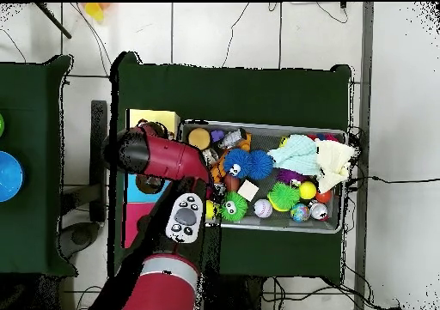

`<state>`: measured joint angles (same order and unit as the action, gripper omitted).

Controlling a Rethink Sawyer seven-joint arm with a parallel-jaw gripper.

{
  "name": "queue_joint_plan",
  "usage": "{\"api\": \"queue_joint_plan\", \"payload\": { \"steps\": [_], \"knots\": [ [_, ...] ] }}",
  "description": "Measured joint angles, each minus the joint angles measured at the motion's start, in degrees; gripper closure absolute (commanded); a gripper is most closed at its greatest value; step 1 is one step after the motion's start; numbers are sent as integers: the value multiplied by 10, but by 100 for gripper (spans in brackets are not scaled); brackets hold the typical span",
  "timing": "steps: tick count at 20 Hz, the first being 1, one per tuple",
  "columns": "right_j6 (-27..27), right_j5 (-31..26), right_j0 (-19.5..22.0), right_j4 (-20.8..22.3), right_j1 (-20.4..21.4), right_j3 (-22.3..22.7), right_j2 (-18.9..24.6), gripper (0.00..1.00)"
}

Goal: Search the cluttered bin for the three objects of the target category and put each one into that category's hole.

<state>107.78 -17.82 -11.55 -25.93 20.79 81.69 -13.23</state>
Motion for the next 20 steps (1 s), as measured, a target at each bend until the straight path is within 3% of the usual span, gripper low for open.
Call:
{"api": "queue_joint_plan", "payload": {
  "steps": [8,20],
  "knots": [
    [0,3,0,0,-1,0,0,100],
    [0,-4,-8,0,30,8,0,100]
  ]
}}
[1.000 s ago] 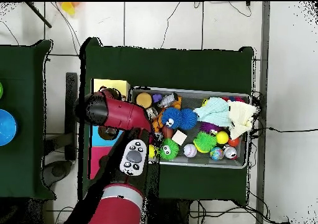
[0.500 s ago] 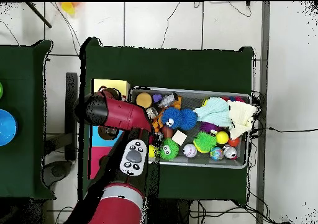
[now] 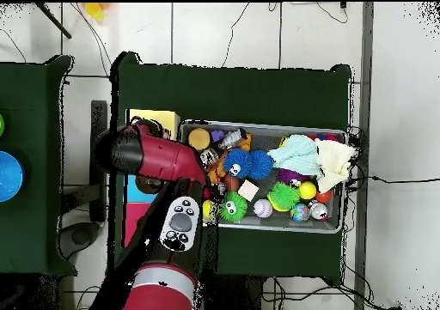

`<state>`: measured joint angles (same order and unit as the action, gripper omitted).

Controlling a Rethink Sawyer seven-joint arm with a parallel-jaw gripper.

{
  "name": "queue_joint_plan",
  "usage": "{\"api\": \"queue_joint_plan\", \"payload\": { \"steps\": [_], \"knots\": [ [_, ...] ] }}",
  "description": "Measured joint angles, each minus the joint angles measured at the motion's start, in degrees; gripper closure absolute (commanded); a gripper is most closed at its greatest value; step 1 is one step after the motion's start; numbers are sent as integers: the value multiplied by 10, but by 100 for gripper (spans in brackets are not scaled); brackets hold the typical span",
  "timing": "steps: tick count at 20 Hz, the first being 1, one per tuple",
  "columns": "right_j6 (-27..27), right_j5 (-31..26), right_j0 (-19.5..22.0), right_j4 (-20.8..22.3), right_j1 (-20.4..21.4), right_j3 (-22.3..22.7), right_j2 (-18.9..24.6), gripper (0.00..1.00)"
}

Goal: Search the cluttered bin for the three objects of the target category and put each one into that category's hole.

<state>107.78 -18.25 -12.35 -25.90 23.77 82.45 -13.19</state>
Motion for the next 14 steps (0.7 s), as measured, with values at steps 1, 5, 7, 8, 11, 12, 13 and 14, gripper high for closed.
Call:
{"api": "queue_joint_plan", "payload": {
  "steps": [1,5,7,8,11,12,13,14],
  "knots": [
    [0,-2,-1,0,2,1,0,100],
    [0,-22,-8,0,19,9,0,100],
    [0,-26,-9,0,27,11,0,100],
    [0,-26,-9,0,29,11,0,100],
    [0,-26,-9,0,38,11,0,100],
    [0,-26,-9,0,39,11,0,100],
    [0,-26,-9,0,40,11,0,100],
    [0,-26,-9,0,42,11,0,100]
  ]
}}
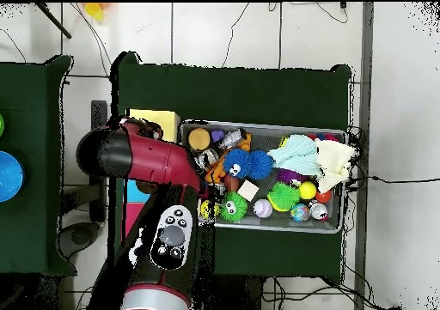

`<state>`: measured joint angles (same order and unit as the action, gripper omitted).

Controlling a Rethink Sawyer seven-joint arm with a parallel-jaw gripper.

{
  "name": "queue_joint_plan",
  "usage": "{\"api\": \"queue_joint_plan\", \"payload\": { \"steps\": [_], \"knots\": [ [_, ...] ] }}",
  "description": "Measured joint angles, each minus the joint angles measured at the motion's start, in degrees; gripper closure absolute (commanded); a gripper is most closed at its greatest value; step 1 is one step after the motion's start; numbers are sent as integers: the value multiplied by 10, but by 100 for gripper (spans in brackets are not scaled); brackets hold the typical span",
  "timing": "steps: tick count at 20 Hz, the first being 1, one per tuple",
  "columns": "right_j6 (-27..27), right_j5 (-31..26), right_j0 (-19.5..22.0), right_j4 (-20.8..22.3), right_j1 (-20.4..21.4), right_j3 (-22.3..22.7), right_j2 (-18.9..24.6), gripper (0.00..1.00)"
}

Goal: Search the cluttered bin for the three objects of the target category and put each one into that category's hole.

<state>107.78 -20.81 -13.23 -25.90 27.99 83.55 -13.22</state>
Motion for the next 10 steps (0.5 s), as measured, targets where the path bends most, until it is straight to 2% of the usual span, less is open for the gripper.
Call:
{"api": "queue_joint_plan", "payload": {
  "steps": [6,10],
  "knots": [
    [0,-2,-9,0,10,0,-16,100],
    [0,-26,-12,0,31,1,-30,100]
  ]
}}
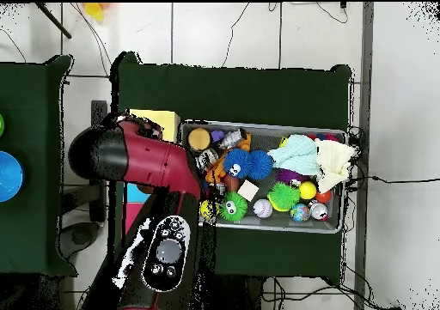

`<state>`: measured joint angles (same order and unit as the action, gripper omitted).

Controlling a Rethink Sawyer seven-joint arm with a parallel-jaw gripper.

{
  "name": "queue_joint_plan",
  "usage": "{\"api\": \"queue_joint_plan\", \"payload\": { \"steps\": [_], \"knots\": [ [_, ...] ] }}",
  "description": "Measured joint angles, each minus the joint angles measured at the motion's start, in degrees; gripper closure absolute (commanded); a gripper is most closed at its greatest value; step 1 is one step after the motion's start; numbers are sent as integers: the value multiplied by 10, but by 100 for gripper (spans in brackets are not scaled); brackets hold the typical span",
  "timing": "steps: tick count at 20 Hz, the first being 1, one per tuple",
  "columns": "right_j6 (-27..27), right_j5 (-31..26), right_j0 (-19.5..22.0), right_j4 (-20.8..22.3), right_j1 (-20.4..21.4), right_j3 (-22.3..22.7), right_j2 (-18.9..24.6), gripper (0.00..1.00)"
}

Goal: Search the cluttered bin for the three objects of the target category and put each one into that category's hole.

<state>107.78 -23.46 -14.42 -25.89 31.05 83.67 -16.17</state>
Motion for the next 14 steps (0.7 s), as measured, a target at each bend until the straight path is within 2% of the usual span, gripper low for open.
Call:
{"api": "queue_joint_plan", "payload": {
  "steps": [8,14],
  "knots": [
    [0,-66,-10,17,89,27,-36,100],
    [0,-81,0,31,169,72,-40,100]
  ]
}}
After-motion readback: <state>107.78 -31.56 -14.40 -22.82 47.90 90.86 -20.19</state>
